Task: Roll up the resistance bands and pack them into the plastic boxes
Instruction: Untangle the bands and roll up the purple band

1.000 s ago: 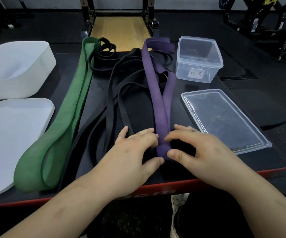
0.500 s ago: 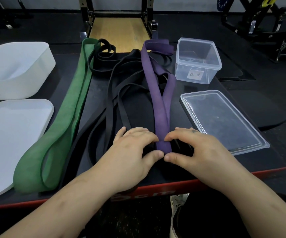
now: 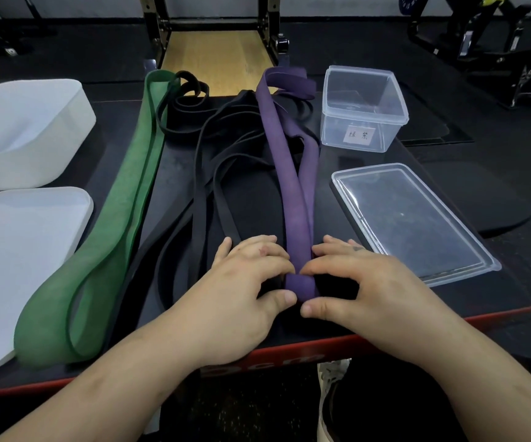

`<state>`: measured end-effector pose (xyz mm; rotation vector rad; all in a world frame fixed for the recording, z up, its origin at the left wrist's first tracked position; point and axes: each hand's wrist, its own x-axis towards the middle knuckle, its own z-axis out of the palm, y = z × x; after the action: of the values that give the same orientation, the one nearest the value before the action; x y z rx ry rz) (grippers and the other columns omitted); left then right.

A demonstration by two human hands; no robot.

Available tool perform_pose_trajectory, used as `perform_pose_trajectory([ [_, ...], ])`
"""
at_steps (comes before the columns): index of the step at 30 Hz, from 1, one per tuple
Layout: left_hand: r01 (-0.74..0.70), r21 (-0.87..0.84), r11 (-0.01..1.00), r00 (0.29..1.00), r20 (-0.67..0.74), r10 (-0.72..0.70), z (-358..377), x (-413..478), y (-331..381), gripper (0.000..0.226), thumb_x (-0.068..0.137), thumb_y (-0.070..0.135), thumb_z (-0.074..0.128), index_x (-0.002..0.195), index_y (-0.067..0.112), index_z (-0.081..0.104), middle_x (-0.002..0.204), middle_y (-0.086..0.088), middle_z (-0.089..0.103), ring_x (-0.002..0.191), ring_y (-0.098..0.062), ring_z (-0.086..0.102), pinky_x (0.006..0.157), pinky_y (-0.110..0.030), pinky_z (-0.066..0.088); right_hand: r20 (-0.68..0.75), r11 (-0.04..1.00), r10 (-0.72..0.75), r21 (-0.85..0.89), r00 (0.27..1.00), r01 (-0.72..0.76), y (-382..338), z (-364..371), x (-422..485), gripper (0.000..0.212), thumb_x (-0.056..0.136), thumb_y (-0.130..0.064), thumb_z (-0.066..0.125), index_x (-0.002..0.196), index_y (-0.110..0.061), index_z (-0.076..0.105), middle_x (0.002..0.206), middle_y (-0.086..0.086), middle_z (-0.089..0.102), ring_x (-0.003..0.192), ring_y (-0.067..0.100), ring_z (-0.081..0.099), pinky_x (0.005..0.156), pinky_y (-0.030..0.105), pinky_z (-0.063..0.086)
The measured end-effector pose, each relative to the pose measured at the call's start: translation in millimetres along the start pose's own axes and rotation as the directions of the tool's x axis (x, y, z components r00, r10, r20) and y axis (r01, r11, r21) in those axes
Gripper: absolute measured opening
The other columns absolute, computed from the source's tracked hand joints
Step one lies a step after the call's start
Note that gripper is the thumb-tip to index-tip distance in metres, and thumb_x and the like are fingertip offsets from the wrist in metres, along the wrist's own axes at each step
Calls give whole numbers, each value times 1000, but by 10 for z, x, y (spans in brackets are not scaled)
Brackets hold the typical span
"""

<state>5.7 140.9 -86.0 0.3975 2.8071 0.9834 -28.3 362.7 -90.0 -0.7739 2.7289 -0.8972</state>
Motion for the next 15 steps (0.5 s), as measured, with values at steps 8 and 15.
perform_pose_trajectory([
  [8, 6, -12, 1000, 1000, -4, -6, 37, -6, 4, 32, 100, 48, 50, 130, 38, 59, 132, 32, 48, 143, 18, 11, 127, -37, -8, 72, 998, 53, 24, 996, -55, 1, -72, -23, 64, 70, -84, 46, 116, -48, 72, 140, -34, 42, 144, -14, 23, 121, 32, 30],
  [15, 24, -7, 1000, 984, -174, -24, 92, 7, 85, 24, 96, 50, 47, 118, 45, 56, 112, 28, 58, 121, 13, 42, 127, -40, 9, -7, 997, 66, 30, 998, -66, 3, 13, 20, 43, 88, -65, 52, 109, -36, 75, 131, -27, 43, 137, -10, 33, 111, 16, 29],
])
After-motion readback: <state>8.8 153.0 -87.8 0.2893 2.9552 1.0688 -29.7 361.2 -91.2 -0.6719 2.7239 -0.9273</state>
